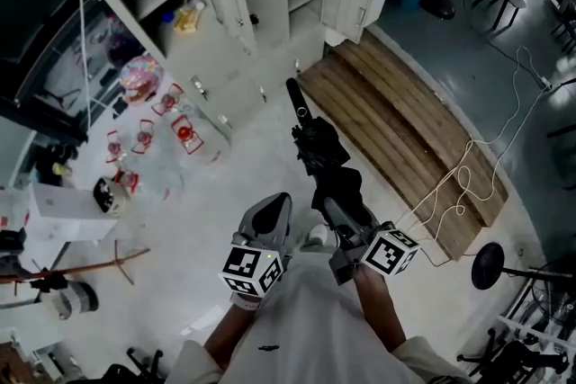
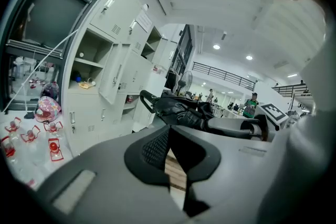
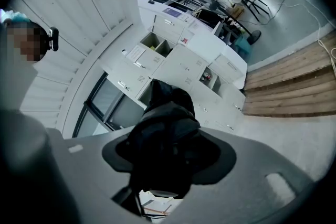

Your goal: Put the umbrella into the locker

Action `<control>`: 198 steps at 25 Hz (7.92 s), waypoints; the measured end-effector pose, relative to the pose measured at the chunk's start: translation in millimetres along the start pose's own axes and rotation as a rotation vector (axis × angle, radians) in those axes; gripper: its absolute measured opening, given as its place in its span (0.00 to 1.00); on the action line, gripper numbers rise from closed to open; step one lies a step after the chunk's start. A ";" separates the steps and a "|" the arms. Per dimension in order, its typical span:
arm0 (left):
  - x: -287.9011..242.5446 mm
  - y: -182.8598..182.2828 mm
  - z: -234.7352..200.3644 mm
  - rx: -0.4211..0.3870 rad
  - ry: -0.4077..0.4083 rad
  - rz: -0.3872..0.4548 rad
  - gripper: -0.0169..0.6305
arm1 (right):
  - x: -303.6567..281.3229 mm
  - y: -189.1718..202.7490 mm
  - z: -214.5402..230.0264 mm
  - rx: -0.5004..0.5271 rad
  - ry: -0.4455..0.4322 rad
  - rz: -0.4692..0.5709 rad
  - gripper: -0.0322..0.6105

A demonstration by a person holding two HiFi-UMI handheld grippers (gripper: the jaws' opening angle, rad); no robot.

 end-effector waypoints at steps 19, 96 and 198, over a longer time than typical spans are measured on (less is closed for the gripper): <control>-86.4 3.4 29.8 0.008 -0.007 -0.042 0.05 | -0.6 -79.6 54.5 -0.027 -0.013 0.038 0.44; -573.8 -304.4 -99.8 -0.080 -0.016 0.094 0.05 | -359.8 -525.8 170.8 0.196 -0.136 0.132 0.44; -629.2 -578.2 -28.0 -0.141 -0.623 0.389 0.05 | -462.4 -808.2 25.5 0.196 -0.704 -0.126 0.44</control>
Point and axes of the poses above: the fingertips, and each gripper's own axes: x backward along the fingers, z to its right, y out of its underside, the point moved 3 cm from there along x, backward along the fingers, and after that the axes turned 5 degrees about -y, right-handed, at the moved point
